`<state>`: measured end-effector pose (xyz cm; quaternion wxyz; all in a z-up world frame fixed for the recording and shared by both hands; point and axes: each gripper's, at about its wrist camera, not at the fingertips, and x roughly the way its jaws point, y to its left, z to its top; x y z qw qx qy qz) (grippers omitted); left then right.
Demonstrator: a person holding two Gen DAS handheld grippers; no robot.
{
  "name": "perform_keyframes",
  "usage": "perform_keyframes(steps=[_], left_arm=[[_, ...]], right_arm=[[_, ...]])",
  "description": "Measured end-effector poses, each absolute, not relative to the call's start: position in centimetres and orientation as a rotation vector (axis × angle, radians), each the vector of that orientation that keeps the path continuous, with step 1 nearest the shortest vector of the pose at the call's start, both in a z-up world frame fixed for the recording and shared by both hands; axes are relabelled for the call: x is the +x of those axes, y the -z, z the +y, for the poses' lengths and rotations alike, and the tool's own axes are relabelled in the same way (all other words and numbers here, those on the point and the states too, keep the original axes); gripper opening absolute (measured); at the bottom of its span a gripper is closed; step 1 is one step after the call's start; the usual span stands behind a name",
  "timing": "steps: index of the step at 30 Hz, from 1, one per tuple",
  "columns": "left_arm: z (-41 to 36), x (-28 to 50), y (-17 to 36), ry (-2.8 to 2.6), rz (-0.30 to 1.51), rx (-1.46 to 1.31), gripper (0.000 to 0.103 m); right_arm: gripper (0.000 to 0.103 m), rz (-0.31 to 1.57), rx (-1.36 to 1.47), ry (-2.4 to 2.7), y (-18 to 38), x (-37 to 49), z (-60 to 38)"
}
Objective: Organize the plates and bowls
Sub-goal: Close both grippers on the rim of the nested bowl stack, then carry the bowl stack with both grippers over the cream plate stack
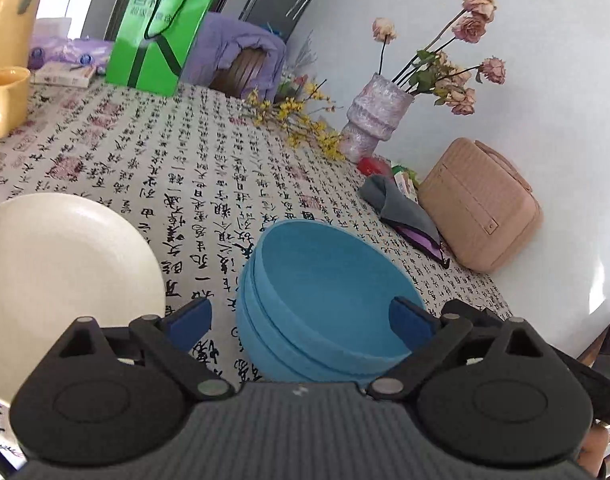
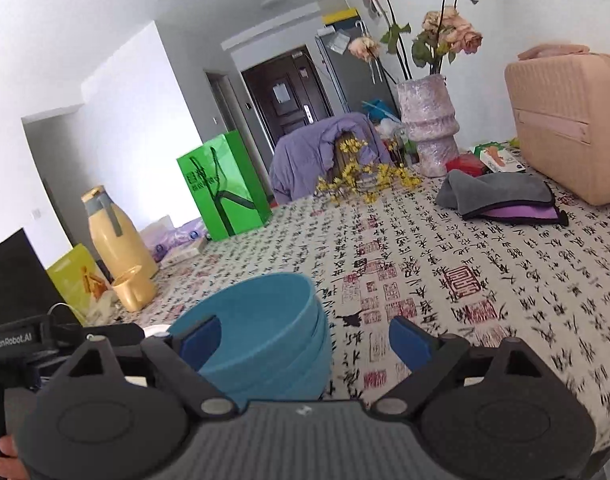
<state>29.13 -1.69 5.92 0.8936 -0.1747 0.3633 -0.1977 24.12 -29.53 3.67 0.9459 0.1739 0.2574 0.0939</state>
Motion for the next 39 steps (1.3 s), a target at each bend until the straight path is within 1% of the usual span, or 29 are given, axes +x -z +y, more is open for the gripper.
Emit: perform_keyframes(steps=[1,2,3,5,7,9,10,14,15,17,21,25,26,28,30,39], left_arm=[[-1.8,30.1,-5.7,0.413,0.771,-0.373,0.093],[-1.8,31.0,-5.5,0.422,0.787,-0.380,0.093],[-1.9,31.9,-5.2,0.426,0.806,-0.385,0.090],[-2.3,33.4,-4.3,0.436,0.852,-0.391,0.085],[-2.4,34.7,-3.2,0.438,0.907,-0.399,0.076],[-2.4,35.5,-2.2,0.435,0.944,-0.409,0.072],[-2.3,35.8,-1.7,0.436,0.960,-0.418,0.067],[-2.2,36.6,-0.4,0.450,1.009,-0.434,0.062],[-2.2,36.7,-0.1,0.455,1.019,-0.440,0.062],[-2.1,36.9,0.4,0.465,1.044,-0.454,0.062],[-2.0,36.9,0.3,0.475,1.041,-0.481,0.063],[-2.6,37.0,0.9,0.511,1.089,-0.502,0.070],[-2.7,36.9,0.9,0.506,1.086,-0.489,0.069],[-2.9,36.7,0.7,0.468,1.072,-0.461,0.054],[-3.0,36.6,0.7,0.436,1.064,-0.448,0.048],[-3.0,35.8,0.3,0.425,1.030,-0.489,0.045]], right_arm=[[0.088,0.545,0.352,-0.188,-3.6,25.2,-29.6],[0.086,0.569,0.353,-0.191,-3.5,26.3,-29.6],[0.081,0.596,0.365,-0.202,-3.2,27.5,-29.6],[0.076,0.651,0.394,-0.227,-2.5,29.6,-29.7],[0.072,0.705,0.421,-0.236,-1.5,31.2,-29.7],[0.063,0.744,0.433,-0.245,-0.6,32.2,-29.5],[0.061,0.760,0.434,-0.255,-0.1,32.6,-29.4],[0.044,0.811,0.442,-0.288,1.2,33.8,-29.0],[0.042,0.816,0.451,-0.302,1.4,34.0,-28.9],[0.040,0.829,0.444,-0.311,1.6,34.3,-28.7],[0.040,0.877,0.492,-0.313,2.4,35.0,-29.0],[0.041,0.939,0.534,-0.346,3.6,35.3,-29.4],[0.040,0.934,0.539,-0.355,3.7,35.1,-29.5],[0.038,0.929,0.555,-0.356,3.7,35.0,-29.7],[0.036,0.918,0.569,-0.357,3.6,34.9,-30.0],[0.035,0.888,0.546,-0.341,2.7,34.0,-30.2]])
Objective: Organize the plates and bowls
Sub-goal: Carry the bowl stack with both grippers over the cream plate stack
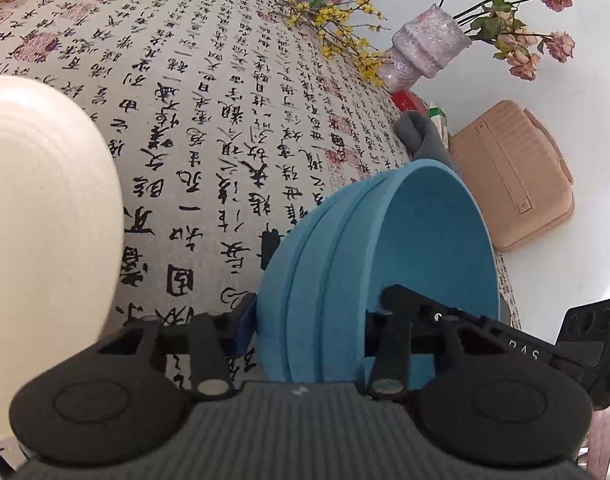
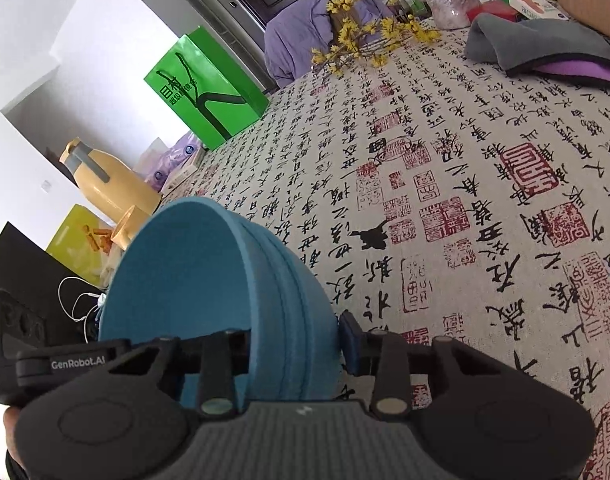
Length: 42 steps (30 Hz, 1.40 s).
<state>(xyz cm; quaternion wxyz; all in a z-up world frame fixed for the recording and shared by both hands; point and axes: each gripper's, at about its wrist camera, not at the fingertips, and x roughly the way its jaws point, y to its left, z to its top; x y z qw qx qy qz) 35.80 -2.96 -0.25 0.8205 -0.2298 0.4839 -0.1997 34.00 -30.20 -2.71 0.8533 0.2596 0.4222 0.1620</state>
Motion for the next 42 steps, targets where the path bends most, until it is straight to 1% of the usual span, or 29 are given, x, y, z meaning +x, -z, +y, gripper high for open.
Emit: perform_keyframes(steps=[9,14,18,30,42], left_arm=[[-3.1,35.2,-0.9,0.438,0.992,-0.484,0.040],[-1.8,34.5,-1.9,0.427,0.952,-0.493,0.036],[-0.2,34.2,-2.6,0.418,0.928,-0.506,0.036],[8.6,34.1,-4.6,0.328,0.876,-0.552,0.036],[17.4,33.8,-3.3,0.197,0.896,-0.629,0.037]], right_arm=[[0.035,0.850,0.543,-0.313,1.5,33.1,-30.8],[0.035,0.834,0.533,-0.315,0.7,32.8,-30.0],[0.035,0.815,0.516,-0.326,-0.3,33.0,-28.7],[0.035,0.802,0.468,-0.411,-2.4,35.0,-20.3],[0.035,0.883,0.435,-0.496,-1.8,37.2,-10.9]])
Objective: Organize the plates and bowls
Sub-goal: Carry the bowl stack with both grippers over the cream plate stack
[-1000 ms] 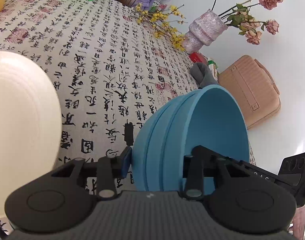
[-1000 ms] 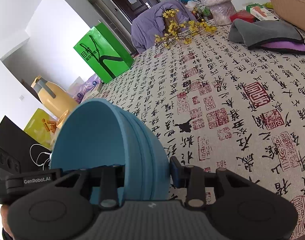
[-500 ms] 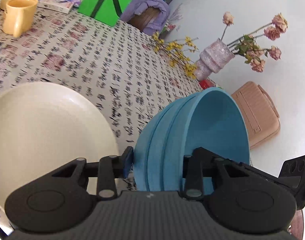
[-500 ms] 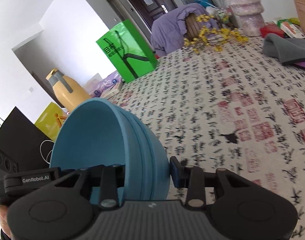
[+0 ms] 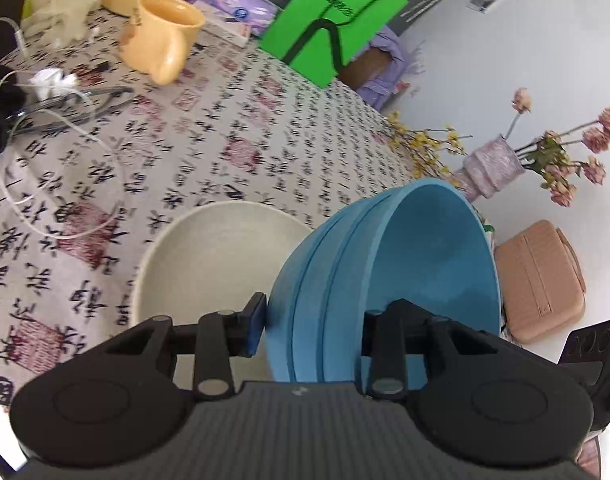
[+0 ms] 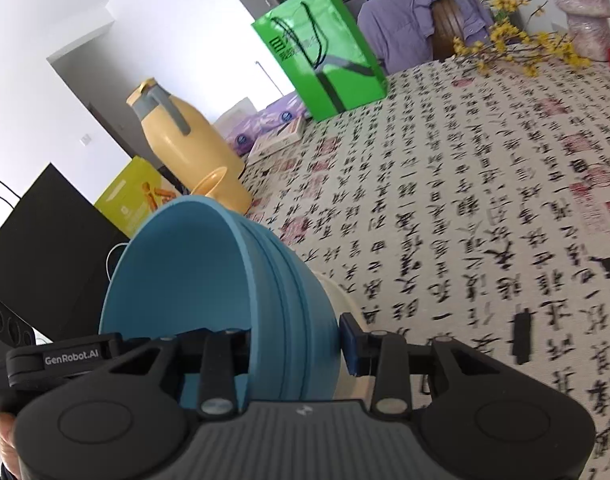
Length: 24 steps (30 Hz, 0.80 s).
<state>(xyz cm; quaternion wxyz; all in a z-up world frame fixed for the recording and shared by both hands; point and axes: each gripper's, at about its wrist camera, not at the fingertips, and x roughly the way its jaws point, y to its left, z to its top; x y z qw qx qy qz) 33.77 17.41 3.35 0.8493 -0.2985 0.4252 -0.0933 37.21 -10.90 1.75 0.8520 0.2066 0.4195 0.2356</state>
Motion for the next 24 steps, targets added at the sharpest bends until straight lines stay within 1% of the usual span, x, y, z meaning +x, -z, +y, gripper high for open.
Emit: perform_keyframes(steps=[10,20,23,24], left_arm=[[19.8,34.0,-1.9,0.181,0.941,-0.656,0.037],[20.3,34.5,-2.3,0.180,0.891,-0.666,0.036],[20.4,34.5,-3.0,0.176,0.863,-0.654,0.040],[20.4,34.5,-3.2,0.181,0.853,-0.651,0.043]], right_arm=[[0.035,0.951,0.445,-0.486,-0.6,37.7,-8.2],[0.036,0.997,0.483,-0.469,0.0,38.6,-8.2],[0.038,0.984,0.480,-0.456,-0.2,39.1,-8.2],[0.038,0.975,0.479,-0.450,-0.3,39.2,-8.3]])
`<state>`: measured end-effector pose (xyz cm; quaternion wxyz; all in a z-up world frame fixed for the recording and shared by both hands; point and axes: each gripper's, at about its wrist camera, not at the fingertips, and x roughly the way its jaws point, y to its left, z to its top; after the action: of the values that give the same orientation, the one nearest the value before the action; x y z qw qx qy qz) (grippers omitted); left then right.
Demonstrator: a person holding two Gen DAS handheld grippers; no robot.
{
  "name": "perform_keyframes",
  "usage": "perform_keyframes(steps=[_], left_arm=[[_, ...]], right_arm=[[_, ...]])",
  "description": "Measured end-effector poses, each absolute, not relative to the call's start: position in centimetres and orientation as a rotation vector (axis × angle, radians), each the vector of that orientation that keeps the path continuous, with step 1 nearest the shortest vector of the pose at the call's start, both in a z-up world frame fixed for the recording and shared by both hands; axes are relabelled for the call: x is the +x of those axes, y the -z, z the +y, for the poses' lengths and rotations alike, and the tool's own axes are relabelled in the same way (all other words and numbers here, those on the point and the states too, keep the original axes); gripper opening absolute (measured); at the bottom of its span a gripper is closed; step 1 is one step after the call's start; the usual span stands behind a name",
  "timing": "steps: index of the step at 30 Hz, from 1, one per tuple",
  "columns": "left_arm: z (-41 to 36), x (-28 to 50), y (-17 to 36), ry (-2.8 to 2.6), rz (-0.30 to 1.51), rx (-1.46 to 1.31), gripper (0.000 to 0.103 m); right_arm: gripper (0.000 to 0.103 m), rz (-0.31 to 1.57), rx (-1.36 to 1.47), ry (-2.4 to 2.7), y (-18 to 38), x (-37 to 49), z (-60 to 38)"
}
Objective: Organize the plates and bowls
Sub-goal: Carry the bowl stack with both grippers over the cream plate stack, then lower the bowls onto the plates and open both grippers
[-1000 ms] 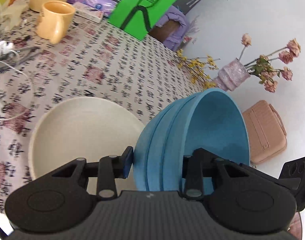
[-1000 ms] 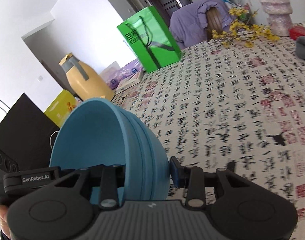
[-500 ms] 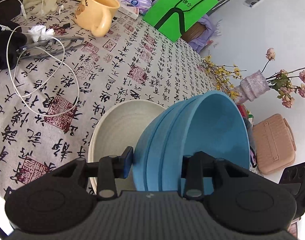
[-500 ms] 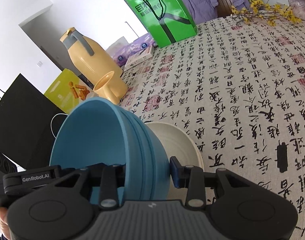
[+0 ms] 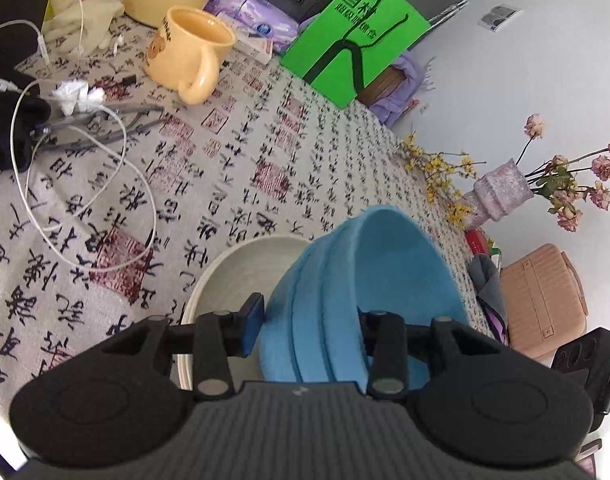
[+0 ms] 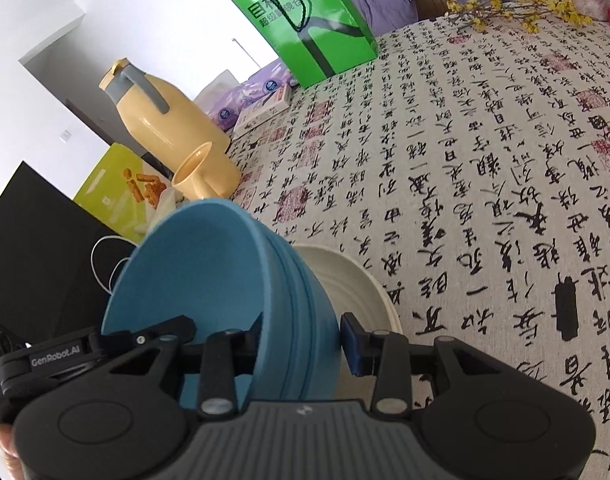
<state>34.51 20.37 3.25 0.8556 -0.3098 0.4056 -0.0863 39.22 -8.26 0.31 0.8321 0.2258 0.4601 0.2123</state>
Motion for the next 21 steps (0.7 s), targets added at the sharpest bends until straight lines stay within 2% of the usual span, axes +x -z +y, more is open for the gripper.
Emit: perform_keyframes(steps=[9,13,14,16,18,21], left_arm=[[20.1,34.2,-4.0,0.150,0.830,-0.617,0.044],[19.9,33.1,-5.2,0.088,0.764,-0.579,0.052],[19.7,32.8,-5.9,0.076,0.735,-0.554,0.054],[18.9,31.8,-7.2,0.062,0.670,-0.502,0.066],[17.6,30.8,-8.7,0.056,0.595,-0.422,0.071],[15.1,29.0,-10.4,0.059,0.497,-0.298,0.081]], right_arm=[[0.038,0.913,0.408,-0.460,-1.4,39.7,-7.8],[0.039,0.860,0.361,-0.449,-2.5,38.8,-8.1],[0.042,0.841,0.347,-0.449,-2.9,38.5,-8.3],[0.048,0.794,0.323,-0.443,-3.8,37.6,-8.8],[0.056,0.745,0.292,-0.425,-4.7,36.7,-9.3],[0.060,0.672,0.231,-0.386,-5.8,35.2,-10.5]])
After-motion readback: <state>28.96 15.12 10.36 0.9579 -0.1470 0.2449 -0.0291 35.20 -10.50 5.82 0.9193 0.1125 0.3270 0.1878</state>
